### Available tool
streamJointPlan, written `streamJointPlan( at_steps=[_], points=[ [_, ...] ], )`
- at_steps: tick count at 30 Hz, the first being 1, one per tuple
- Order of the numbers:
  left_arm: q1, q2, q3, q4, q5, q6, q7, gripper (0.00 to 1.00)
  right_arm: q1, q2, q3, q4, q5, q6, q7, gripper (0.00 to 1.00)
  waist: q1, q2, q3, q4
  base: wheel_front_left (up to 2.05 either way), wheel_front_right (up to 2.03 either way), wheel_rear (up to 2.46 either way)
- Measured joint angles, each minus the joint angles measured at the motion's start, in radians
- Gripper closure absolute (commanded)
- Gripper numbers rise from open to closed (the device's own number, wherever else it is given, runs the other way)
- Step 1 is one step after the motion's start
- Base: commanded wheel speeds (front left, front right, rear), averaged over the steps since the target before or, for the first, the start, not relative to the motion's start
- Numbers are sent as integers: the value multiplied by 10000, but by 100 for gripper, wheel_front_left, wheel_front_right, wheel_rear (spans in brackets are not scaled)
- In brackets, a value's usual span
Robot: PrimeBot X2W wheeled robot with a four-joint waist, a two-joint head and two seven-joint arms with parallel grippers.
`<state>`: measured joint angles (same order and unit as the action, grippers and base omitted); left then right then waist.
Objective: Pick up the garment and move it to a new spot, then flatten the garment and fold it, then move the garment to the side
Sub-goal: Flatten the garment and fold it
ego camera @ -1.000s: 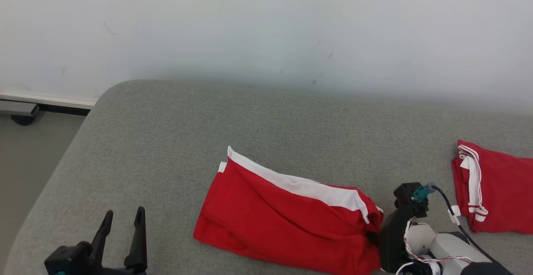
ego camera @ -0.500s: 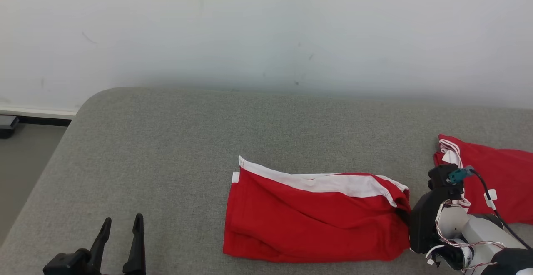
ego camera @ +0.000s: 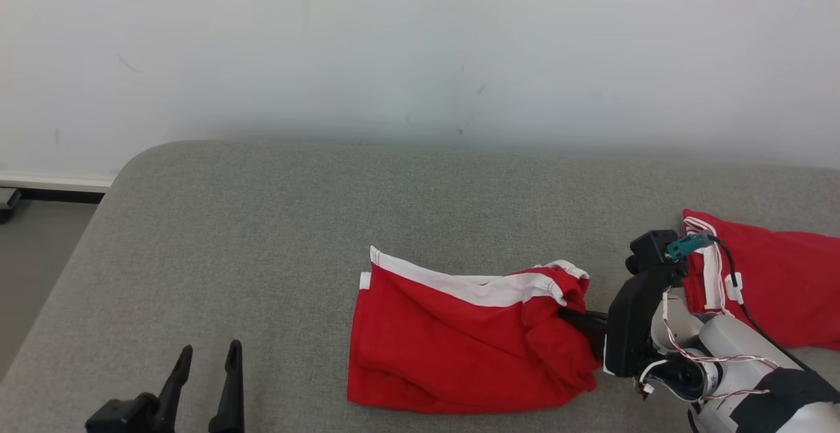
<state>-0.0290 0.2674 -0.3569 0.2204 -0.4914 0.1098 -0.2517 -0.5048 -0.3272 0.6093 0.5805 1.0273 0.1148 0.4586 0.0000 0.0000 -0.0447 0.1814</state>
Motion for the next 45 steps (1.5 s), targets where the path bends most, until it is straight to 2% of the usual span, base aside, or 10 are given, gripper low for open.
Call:
streamJointPlan(
  at_steps=[12, 16, 29, 33, 39, 45],
  points=[
    [-258, -251, -182, 303, 176, -226, 0, 0, -249, 694, 15, -566, 740, -2, 917, 100, 0, 0, 117, 432, 0, 0, 0],
    [-371, -382, -284, 439, 184, -301, 0, 0, -606, 913, 17, -522, 807, -109, 1126, 100, 0, 0, 170, 649, 0, 0, 0],
    [-619, -690, -458, 763, 249, -487, 0, 0, -1214, 1618, 334, 194, 796, -614, 1592, 100, 0, 0, 279, 1254, 0, 0, 0],
    [-639, -803, -508, 859, 249, -497, 0, 0, -1382, 1672, 399, 454, 779, -729, 1760, 100, 1, 0, 301, 1349, 0, 0, 0],
    [-864, -991, -581, 1005, 261, -585, 0, 0, -1595, 1753, 401, 1091, 679, -1139, 1852, 100, 0, 0, 311, 1594, 0, 0, 0],
    [-926, -1110, -652, 1220, 263, -665, 0, 0, -1704, 1996, 383, 1628, 675, -1356, 1843, 100, 0, 0, 305, 1885, 0, 0, 0]
  ],
)
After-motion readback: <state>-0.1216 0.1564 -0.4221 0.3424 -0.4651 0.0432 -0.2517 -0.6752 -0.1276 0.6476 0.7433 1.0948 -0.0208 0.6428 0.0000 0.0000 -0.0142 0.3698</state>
